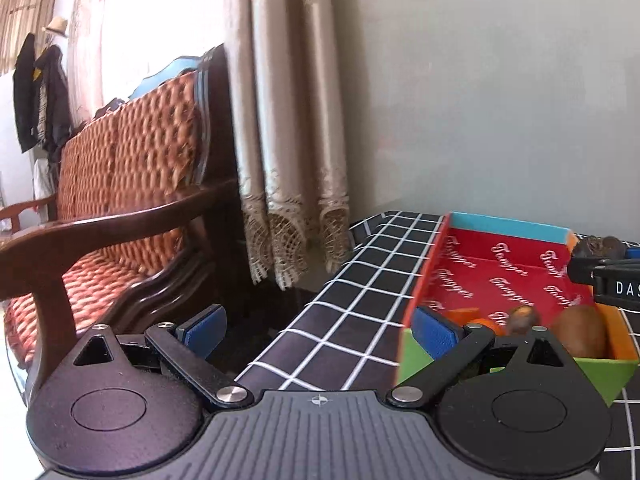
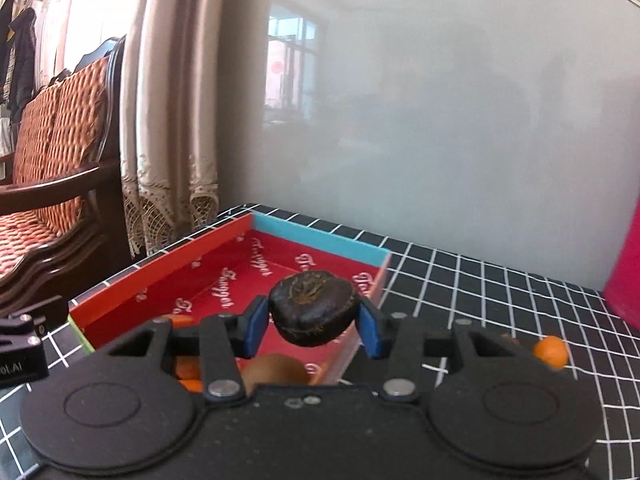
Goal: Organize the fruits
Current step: 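Grasp a dark brown lump with the right gripper and drop it in the box, then move the left gripper to the mandarin and close on it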
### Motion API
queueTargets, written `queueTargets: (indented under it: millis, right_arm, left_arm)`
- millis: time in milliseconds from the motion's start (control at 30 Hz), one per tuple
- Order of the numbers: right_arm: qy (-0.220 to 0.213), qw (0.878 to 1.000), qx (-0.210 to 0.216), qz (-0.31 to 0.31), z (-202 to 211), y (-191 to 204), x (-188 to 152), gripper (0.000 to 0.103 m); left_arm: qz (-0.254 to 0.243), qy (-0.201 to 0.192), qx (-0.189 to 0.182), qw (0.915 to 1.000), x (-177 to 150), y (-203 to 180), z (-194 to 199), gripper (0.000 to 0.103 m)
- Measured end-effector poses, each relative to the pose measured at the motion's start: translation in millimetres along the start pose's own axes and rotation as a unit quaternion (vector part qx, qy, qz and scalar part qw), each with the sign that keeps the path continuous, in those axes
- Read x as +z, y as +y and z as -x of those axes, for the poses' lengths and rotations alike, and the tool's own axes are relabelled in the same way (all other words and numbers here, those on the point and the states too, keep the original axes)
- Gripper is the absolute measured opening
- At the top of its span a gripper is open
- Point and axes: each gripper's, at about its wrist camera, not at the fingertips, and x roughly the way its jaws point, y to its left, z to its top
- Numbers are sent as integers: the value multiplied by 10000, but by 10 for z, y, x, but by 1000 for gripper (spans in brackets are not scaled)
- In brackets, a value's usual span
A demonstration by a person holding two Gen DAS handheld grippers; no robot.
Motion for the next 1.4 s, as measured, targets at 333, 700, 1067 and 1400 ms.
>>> queueTargets:
  millis: [333, 700, 1067, 1400]
  right_arm:
    - [-70, 9995, -221, 227, -20, 134, -51, 66]
    - [-195, 9973, -714, 36, 238, -423, -97, 68]
    - [-194, 9895, -1394, -322, 576, -1299, -296, 68]
    - [-123, 9741, -2101, -830, 882, -2116, -569, 68]
  left_arm:
    - [12, 55, 20, 10000, -24, 61, -33, 98]
    - [-92, -81, -534, 9985, 79, -403, 113, 98]
    - [-491, -379, -1325, 9892, 165, -1299, 419, 103]
    - [-815, -461, -1942, 9765, 158, -2180, 578, 103]
